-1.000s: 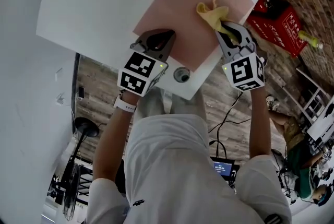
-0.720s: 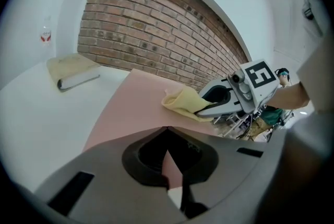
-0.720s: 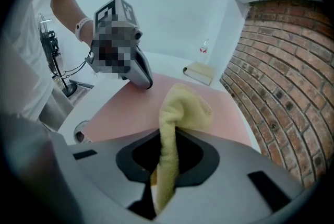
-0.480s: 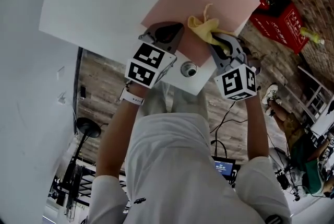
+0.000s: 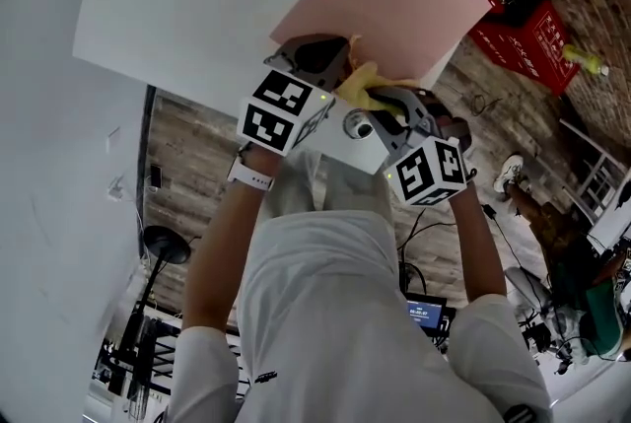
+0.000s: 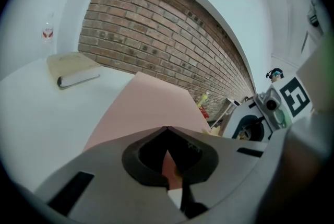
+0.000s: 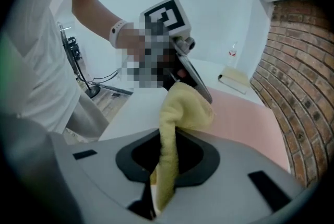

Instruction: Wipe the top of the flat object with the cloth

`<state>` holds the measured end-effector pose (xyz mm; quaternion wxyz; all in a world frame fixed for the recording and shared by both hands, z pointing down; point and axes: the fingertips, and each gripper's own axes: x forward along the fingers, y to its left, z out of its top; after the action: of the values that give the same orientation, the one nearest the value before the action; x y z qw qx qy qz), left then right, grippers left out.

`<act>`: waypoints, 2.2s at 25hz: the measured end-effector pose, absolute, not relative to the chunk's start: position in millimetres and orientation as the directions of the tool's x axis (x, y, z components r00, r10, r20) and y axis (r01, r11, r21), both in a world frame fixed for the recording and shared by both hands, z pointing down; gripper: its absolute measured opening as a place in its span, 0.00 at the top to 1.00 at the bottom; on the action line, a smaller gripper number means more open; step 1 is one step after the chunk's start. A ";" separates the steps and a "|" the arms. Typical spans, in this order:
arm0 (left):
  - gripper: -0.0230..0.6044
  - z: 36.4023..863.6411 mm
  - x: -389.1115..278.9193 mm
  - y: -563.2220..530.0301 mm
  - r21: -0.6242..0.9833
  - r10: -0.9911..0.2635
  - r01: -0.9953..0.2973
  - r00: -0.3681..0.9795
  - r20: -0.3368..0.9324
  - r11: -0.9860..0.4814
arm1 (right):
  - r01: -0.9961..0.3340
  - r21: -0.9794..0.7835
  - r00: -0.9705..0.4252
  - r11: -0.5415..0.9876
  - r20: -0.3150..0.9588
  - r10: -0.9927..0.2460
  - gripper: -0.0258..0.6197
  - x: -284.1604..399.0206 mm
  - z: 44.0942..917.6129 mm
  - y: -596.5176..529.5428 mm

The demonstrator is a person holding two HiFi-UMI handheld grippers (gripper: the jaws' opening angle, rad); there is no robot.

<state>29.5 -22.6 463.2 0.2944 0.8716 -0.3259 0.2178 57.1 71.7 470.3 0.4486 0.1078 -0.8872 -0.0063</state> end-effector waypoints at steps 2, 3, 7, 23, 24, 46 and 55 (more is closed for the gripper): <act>0.94 461.3 29.0 -22.1 0.395 -0.445 -0.689 0.708 0.548 -0.608 | -0.140 0.069 -0.587 0.988 0.797 -0.139 0.87 47.9 470.6 88.3; 0.94 460.2 28.7 -21.4 0.412 -0.446 -0.682 0.718 0.534 -0.604 | -0.118 0.043 -0.590 0.992 0.801 -0.105 0.87 44.3 470.7 96.3; 0.94 453.6 23.1 -16.7 0.444 -0.458 -0.684 0.723 0.517 -0.579 | -0.052 -0.007 -0.578 0.999 0.816 -0.025 0.87 37.9 466.7 115.1; 0.94 427.8 13.6 35.8 0.461 -0.553 -0.733 0.681 0.480 -0.501 | -0.161 0.012 -0.598 0.987 0.794 -0.107 0.87 90.6 409.7 56.0; 0.94 428.7 16.3 38.4 0.463 -0.551 -0.732 0.681 0.482 -0.500 | -0.182 0.033 -0.593 0.983 0.794 -0.137 0.87 96.0 407.2 44.1; 0.94 476.7 62.9 61.0 0.508 -0.438 -0.720 0.692 0.573 -0.473 | -0.419 0.374 -0.412 0.828 0.734 -0.540 0.87 163.6 447.4 -187.9; 0.94 476.5 61.0 61.9 0.511 -0.432 -0.715 0.697 0.572 -0.478 | -0.468 0.347 -0.404 0.812 0.734 -0.546 0.87 159.4 464.5 -190.8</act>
<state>61.0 61.9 476.5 0.3801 0.8392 -0.3417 0.1858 159.4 -190.8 464.5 0.4541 0.3032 -0.8367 -0.0431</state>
